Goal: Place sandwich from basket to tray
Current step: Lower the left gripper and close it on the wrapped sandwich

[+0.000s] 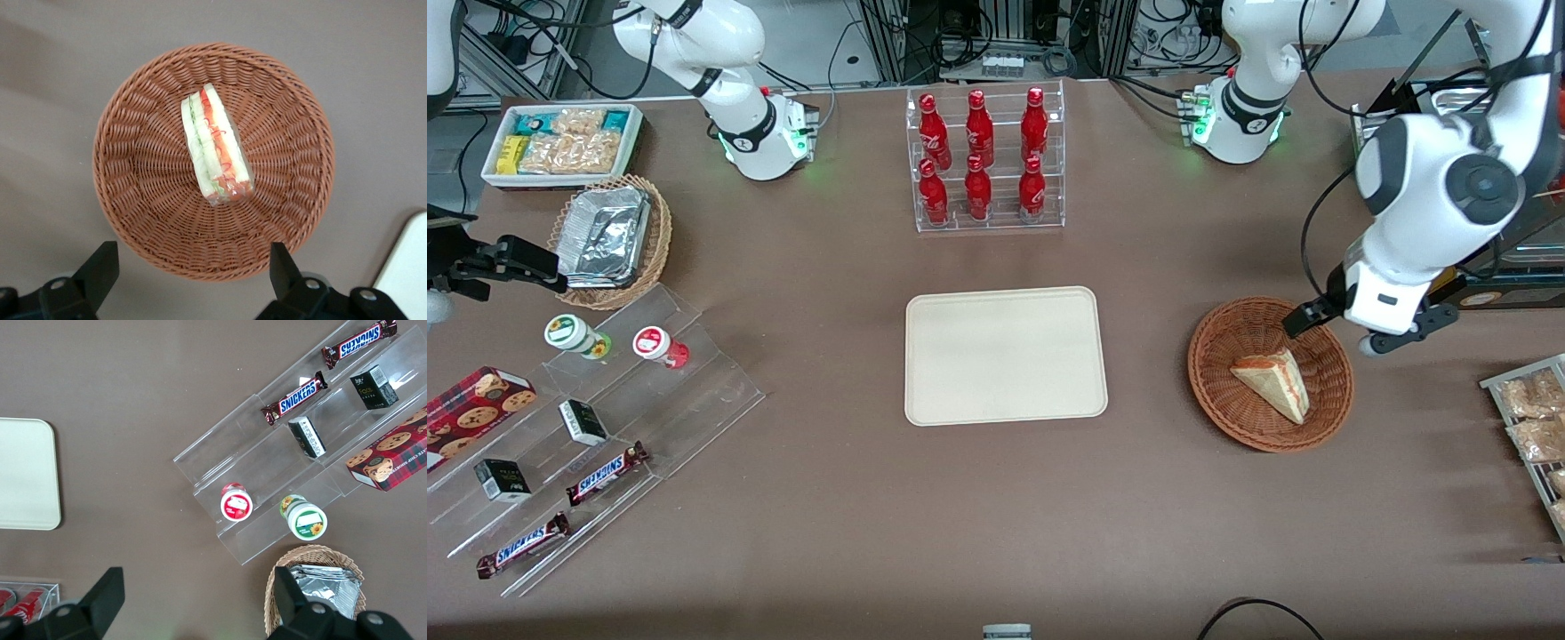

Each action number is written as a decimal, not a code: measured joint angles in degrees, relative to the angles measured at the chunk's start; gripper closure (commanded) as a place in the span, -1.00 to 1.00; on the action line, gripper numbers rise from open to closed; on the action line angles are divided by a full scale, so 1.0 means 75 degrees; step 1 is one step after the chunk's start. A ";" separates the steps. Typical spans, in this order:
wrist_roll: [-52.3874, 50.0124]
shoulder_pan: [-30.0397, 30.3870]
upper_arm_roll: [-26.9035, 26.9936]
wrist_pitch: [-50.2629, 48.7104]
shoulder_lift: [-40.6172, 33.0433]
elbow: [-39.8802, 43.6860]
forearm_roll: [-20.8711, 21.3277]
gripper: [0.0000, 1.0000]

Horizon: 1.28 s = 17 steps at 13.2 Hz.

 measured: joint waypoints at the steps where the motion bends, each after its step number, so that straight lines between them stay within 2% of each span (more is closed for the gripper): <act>1: -0.0194 0.0001 0.0000 0.0275 0.0169 -0.0082 0.0001 -1.00; 5: -0.0698 0.0022 0.0011 0.1057 0.0854 -0.0106 0.0001 -1.00; 14: -0.0925 0.0030 0.0026 0.2277 0.1777 -0.0102 0.0001 -1.00; 15: -0.0966 0.0030 0.0026 0.2358 0.1830 -0.0101 0.0001 -0.83; 17: -0.1040 0.0030 0.0026 0.2431 0.1903 -0.0095 0.0001 0.32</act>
